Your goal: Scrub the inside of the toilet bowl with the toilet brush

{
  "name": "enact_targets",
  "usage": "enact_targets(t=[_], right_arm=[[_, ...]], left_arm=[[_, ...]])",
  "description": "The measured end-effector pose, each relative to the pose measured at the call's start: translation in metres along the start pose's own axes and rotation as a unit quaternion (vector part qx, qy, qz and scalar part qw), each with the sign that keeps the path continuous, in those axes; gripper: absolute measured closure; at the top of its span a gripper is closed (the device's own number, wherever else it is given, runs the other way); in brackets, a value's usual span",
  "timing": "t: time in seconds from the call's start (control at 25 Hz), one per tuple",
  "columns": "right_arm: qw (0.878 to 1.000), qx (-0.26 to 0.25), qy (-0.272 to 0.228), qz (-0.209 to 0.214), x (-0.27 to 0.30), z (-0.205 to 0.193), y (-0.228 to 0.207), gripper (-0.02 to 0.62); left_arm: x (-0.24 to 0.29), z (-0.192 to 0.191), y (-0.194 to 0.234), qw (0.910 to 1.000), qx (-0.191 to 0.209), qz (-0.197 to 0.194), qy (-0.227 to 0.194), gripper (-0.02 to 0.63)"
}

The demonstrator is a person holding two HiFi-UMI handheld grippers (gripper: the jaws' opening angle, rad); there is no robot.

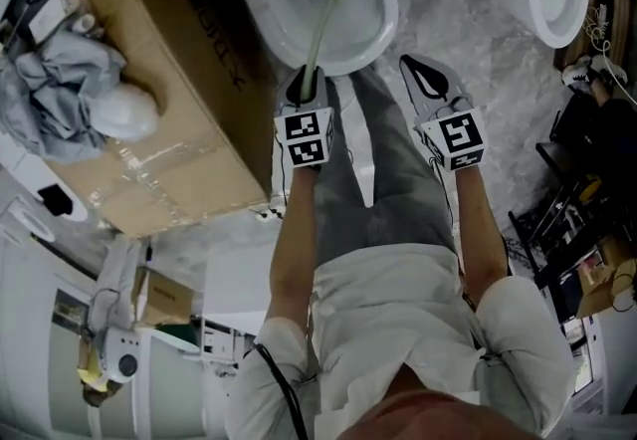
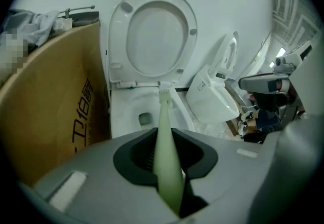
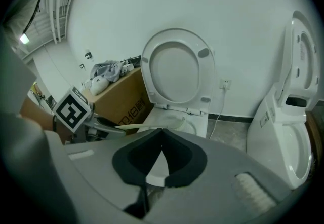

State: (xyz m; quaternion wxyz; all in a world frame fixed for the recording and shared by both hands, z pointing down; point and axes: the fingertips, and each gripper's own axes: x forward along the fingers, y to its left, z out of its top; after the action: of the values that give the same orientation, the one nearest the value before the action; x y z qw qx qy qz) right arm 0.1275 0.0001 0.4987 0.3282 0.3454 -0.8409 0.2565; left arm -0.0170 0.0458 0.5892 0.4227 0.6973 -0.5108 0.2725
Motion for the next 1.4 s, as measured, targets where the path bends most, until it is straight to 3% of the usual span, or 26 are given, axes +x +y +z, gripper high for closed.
enact_targets(t=[0.52, 0.88, 1.4], right_arm=[[1.000, -0.004, 0.025, 0.018, 0.036, -0.033, -0.023, 0.591], [0.999, 0.013, 0.036, 0.017, 0.044, -0.056, -0.022, 0.591], [0.999, 0.033, 0.026, 0.015, 0.044, -0.066, -0.005, 0.591]], left_arm=[[0.074, -0.042, -0.002, 0.9976, -0.018, -0.001, 0.066, 0.506], [0.095, -0.065, -0.008, 0.9930, 0.002, -0.010, 0.117, 0.508], [0.080, -0.086, -0.008, 0.9786, 0.111, -0.003, 0.173, 0.508]])
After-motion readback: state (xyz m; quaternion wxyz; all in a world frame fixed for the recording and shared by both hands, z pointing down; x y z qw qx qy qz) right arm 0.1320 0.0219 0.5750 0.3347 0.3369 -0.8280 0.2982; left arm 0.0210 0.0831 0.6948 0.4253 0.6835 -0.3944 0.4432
